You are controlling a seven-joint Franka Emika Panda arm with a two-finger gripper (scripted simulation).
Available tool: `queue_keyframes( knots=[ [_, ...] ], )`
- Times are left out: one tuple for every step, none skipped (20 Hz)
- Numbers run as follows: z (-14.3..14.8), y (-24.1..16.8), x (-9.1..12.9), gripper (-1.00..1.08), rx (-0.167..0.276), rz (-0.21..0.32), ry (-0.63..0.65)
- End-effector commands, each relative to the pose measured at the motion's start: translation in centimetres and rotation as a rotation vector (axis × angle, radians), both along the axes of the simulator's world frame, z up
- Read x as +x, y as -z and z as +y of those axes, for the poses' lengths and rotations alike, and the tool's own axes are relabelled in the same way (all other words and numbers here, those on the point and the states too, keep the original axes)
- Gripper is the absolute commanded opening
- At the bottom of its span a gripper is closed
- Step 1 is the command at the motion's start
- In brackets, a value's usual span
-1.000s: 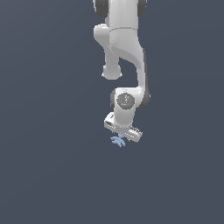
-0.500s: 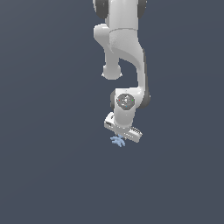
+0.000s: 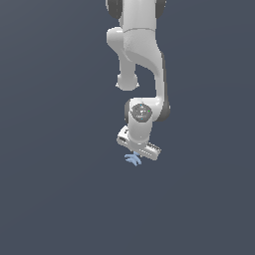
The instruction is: Pick up the object and move it to a goal position.
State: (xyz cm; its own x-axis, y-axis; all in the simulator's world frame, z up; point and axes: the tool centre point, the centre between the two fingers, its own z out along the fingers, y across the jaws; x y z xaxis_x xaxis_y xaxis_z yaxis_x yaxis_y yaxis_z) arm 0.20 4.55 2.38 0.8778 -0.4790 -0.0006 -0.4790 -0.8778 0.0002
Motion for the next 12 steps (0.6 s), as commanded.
queue_keyframes(
  knots=[
    [-0.6, -0.8, -0.2, -1.0, 0.0, -0.001, 0.001],
    [-0.8, -1.2, -0.3, -1.0, 0.0, -0.001, 0.001],
    [-1.2, -1.7, -0.5, -1.0, 0.0, -0.001, 0.001],
    [-1.5, -2.2, -0.6, -1.0, 0.0, -0.001, 0.001],
    [-1.9, -2.8, -0.8, -1.0, 0.0, -0.001, 0.001],
    [-2.3, -3.4, -1.0, -1.0, 0.0, -0.001, 0.001],
    [-2.8, -4.1, -1.2, -1.0, 0.0, -0.001, 0.001],
    [-3.2, -4.8, -1.4, -1.0, 0.001, -0.001, 0.001],
    [-3.8, -5.5, -1.7, -1.0, 0.001, -0.001, 0.001],
    [-4.3, -6.3, -1.9, -1.0, 0.001, -0.001, 0.001],
    [-4.9, -7.2, -2.2, -1.0, 0.001, -0.001, 0.001],
    [-5.5, -8.1, -2.5, -1.0, 0.001, -0.001, 0.001]
  ],
)
